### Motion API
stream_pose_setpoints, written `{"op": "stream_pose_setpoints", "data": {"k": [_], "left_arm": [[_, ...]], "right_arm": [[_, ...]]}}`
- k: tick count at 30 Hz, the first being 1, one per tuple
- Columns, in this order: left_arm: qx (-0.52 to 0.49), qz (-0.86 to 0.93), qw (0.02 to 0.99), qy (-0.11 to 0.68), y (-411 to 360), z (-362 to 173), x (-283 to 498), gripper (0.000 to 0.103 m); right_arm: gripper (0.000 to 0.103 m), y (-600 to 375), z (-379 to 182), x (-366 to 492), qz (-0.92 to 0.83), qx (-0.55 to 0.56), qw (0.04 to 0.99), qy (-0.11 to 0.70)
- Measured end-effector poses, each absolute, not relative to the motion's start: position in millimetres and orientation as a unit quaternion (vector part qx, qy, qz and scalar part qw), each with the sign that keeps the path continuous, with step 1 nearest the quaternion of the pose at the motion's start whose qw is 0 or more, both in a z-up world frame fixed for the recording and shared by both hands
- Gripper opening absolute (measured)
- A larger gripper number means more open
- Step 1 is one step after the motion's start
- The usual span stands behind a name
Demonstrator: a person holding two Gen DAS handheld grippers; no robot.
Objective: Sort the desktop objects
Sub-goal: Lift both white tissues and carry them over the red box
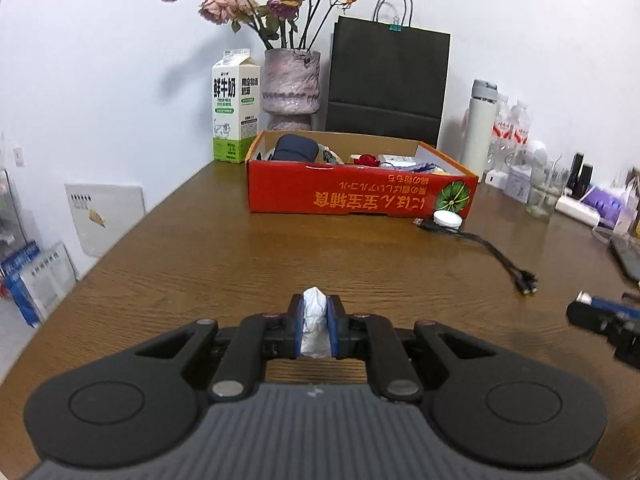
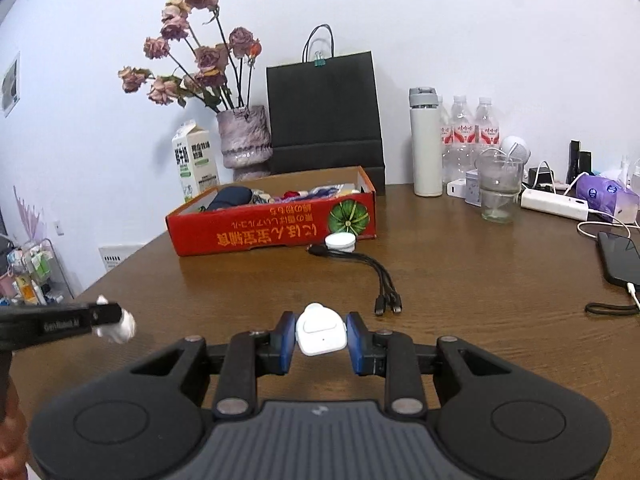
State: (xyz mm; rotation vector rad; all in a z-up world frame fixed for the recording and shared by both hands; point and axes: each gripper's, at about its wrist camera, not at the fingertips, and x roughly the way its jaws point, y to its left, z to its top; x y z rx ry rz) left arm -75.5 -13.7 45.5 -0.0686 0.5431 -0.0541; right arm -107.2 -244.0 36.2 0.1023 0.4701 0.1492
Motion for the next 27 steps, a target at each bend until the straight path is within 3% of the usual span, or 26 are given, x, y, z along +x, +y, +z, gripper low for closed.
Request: {"op": "stream_pose_setpoints", "data": {"k": [15, 27], "left_arm": [[-0.048, -0.044, 0.960, 0.273, -13, 44, -65, 0.013], [-0.037, -0.067, 0.978, 0.195, 7, 112, 33, 0.013]], "right_arm": [[0.026, -248, 25, -96, 0.074, 0.047, 0.964, 0.251], [0.026, -221, 88, -12, 0.133, 0.016, 0.970, 0.203]]}}
